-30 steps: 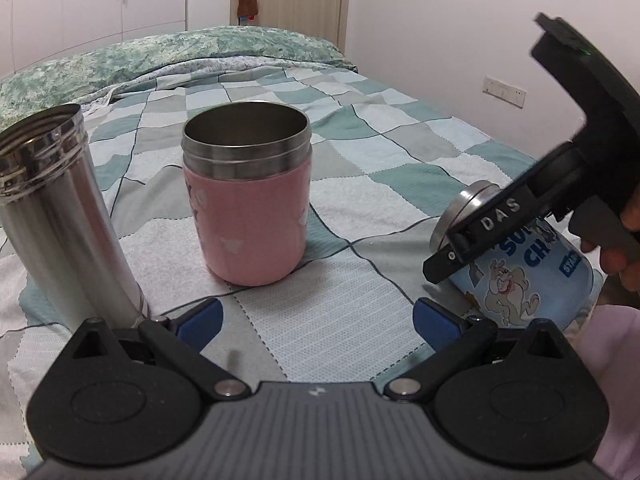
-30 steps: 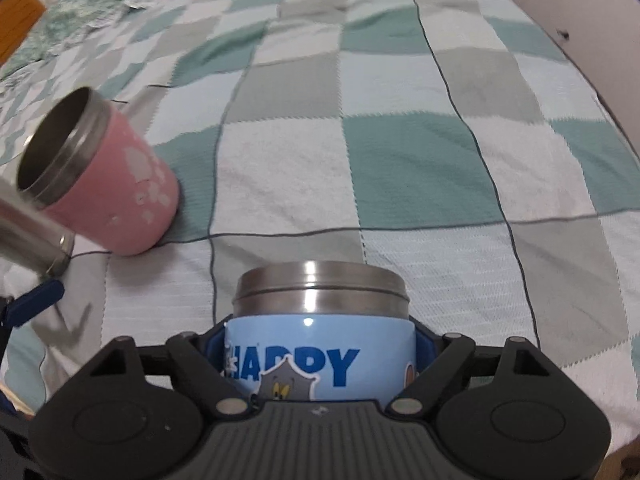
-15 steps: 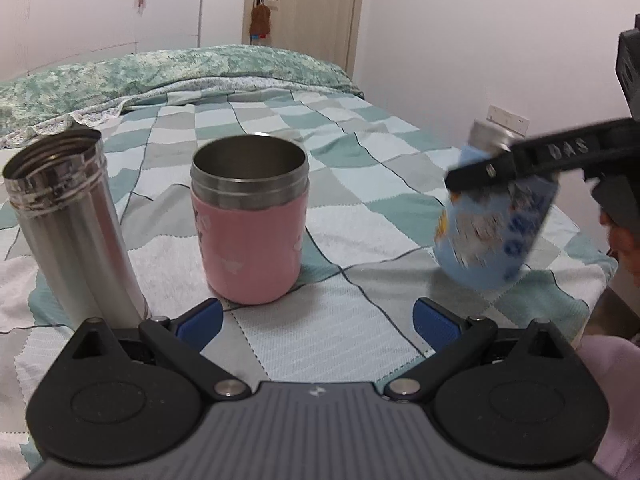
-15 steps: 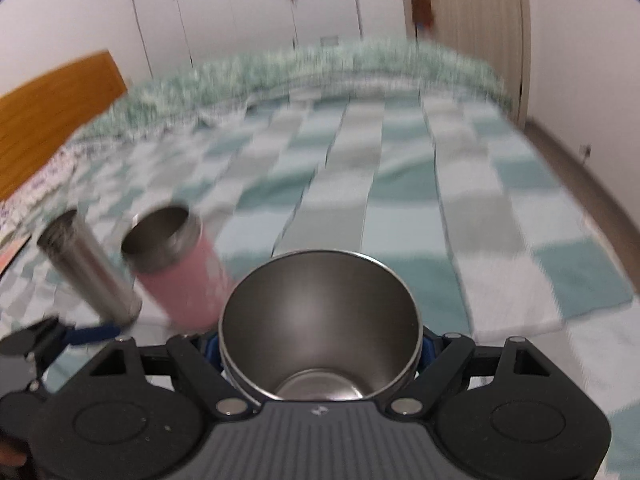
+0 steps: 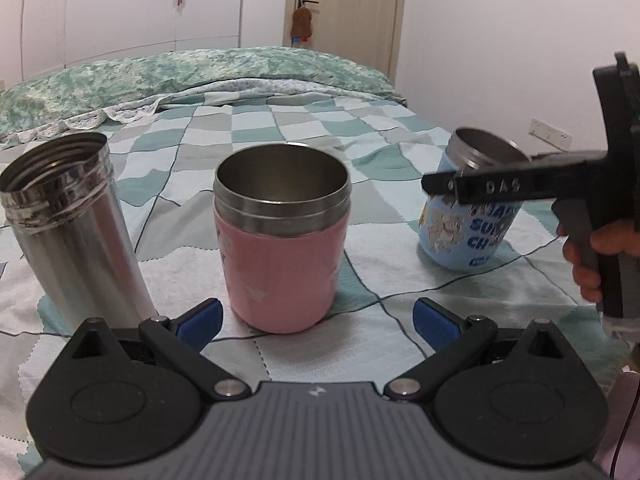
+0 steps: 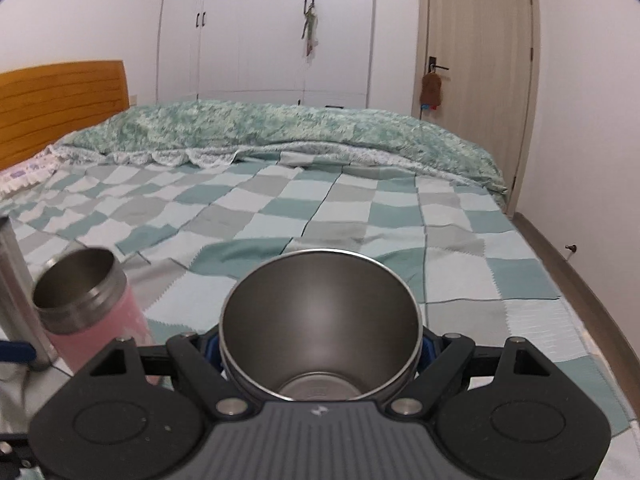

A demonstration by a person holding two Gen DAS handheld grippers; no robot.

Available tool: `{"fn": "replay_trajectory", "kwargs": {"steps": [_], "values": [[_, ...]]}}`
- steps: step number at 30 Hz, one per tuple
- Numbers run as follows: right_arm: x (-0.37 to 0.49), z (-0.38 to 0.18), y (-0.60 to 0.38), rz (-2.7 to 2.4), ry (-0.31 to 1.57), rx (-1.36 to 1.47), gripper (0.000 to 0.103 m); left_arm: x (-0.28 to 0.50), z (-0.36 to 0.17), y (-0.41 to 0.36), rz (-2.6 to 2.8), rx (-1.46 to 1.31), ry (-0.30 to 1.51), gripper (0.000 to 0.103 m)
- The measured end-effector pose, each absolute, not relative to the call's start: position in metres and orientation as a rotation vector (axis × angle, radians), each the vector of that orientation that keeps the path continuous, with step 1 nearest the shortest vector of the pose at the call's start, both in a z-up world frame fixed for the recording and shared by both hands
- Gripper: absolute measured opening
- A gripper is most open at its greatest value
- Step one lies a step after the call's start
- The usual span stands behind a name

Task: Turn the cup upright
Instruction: 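Rotate the blue cup rim-up with the right gripper and lower it, then set the cup upright on the bed, open the right gripper, withdraw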

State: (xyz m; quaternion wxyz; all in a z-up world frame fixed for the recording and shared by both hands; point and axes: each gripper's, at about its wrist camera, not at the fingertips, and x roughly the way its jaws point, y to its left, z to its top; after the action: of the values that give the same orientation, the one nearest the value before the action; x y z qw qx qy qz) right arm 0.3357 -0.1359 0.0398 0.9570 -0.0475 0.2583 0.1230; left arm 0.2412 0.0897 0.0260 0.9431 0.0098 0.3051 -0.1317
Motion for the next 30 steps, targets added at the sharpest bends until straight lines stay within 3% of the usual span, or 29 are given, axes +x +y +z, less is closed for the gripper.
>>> {"fn": "replay_trajectory", "kwargs": {"steps": [13, 15, 19, 30], "values": [[0.333, 0.023, -0.139, 0.275, 0.508, -0.091, 0.084, 0.239, 0.027, 0.081, -0.257, 0.03, 0.615, 0.103], [0.331, 0.027, -0.141, 0.281, 0.508, -0.082, 0.102, 0.236, 0.03, 0.08, -0.259, 0.029, 0.608, 0.103], [0.31, 0.039, -0.151, 0.293, 0.458, -0.046, 0.103, 0.225, 0.038, 0.077, -0.26, 0.028, 0.594, 0.103], [0.17, 0.076, -0.189, 0.294, 0.181, -0.058, 0.103, 0.141, 0.07, 0.07, -0.213, 0.002, 0.434, 0.103]]}}
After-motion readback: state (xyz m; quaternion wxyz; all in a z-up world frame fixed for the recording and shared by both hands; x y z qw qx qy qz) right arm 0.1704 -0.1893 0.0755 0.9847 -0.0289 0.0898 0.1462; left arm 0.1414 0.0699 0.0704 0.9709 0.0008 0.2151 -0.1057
